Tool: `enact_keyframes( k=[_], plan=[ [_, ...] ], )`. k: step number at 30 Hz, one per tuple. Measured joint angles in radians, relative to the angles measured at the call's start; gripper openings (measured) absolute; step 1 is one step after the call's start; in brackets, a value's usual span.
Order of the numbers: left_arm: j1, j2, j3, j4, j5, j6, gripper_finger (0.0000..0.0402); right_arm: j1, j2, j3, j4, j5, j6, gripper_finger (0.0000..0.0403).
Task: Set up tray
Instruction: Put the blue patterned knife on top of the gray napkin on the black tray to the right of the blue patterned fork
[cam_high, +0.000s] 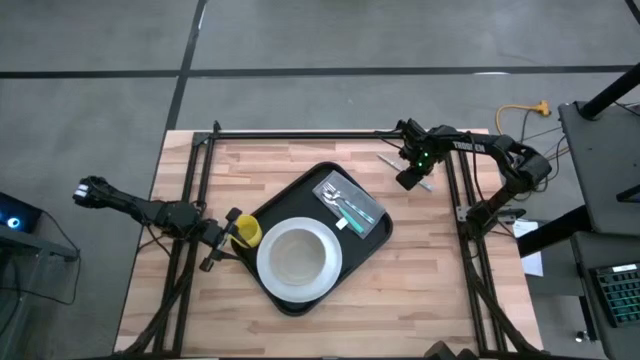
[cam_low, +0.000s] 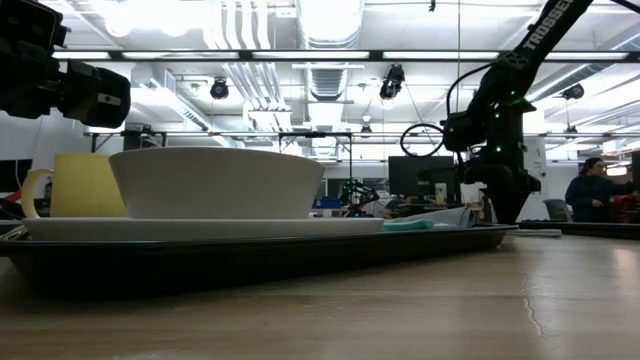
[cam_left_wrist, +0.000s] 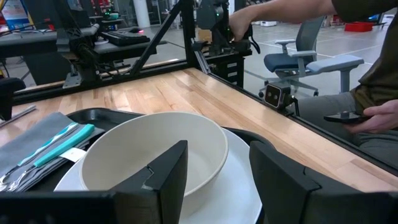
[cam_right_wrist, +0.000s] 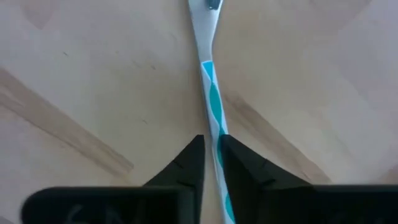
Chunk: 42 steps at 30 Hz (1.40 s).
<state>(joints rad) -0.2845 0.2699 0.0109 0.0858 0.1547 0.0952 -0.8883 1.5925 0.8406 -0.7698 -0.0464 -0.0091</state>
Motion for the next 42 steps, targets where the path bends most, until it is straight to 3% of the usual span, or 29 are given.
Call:
enact_keyframes(
  k=[7, 13, 20, 26, 34, 42],
  plan=[
    [0.000, 0.000, 0.000, 0.000, 0.000, 0.000, 0.0159, 0.000, 0.000, 0.000, -0.002, 0.000, -0.024, 0.0125],
    [0.000, 0.000, 0.000, 0.000, 0.000, 0.000, 0.0159, 0.015, 0.026, -0.005, 0.022, 0.062, -0.020, 0.0142],
    [0.000, 0.001, 0.000, 0.000, 0.000, 0.000, 0.0159, 0.082, 0.095, 0.006, 0.022, 0.177, -0.021, 0.0114],
    [0.000, 0.006, 0.000, 0.000, 0.000, 0.000, 0.0159, 0.085, 0.080, 0.011, 0.020, 0.136, 0.016, 0.0027],
    [0.000, 0.007, 0.000, 0.000, 0.000, 0.000, 0.0159, 0.144, -0.021, 0.042, -0.006, 0.121, 0.147, 0.0014],
    [0.000, 0.006, 0.000, 0.000, 0.000, 0.000, 0.0159, 0.350, -0.039, 0.128, -0.074, 0.069, 0.346, 0.0013]
  ],
)
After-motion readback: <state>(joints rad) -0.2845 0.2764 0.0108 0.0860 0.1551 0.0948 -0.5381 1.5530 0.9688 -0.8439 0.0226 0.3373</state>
